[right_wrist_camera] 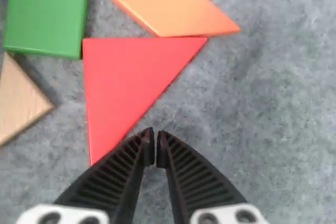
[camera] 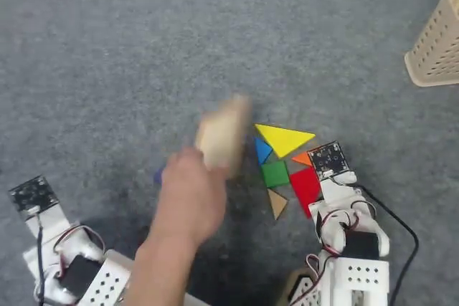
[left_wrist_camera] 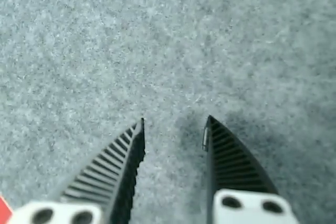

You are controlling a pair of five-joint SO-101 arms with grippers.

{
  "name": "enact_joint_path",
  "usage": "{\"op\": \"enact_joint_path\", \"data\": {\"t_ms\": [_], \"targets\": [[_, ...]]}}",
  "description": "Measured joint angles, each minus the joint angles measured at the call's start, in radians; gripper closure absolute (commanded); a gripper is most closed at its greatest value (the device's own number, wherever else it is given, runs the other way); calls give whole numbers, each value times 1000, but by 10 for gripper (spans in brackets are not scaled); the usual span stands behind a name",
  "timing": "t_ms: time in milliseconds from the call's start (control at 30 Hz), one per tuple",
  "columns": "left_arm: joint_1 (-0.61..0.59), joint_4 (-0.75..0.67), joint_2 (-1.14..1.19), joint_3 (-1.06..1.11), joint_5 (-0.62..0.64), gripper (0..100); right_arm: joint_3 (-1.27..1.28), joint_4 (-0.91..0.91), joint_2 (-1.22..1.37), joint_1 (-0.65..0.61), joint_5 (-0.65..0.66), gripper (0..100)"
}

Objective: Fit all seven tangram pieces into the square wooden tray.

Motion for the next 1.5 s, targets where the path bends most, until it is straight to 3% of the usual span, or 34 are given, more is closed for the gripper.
{"op": "enact_joint_path", "data": {"t_ms": [1400, 1500], "targets": [[0, 0, 0, 0, 0, 824, 12, 0, -6, -5, 43, 977], [49, 0, 0, 0, 0, 824, 12, 0, -6, -5, 52, 950]]}}
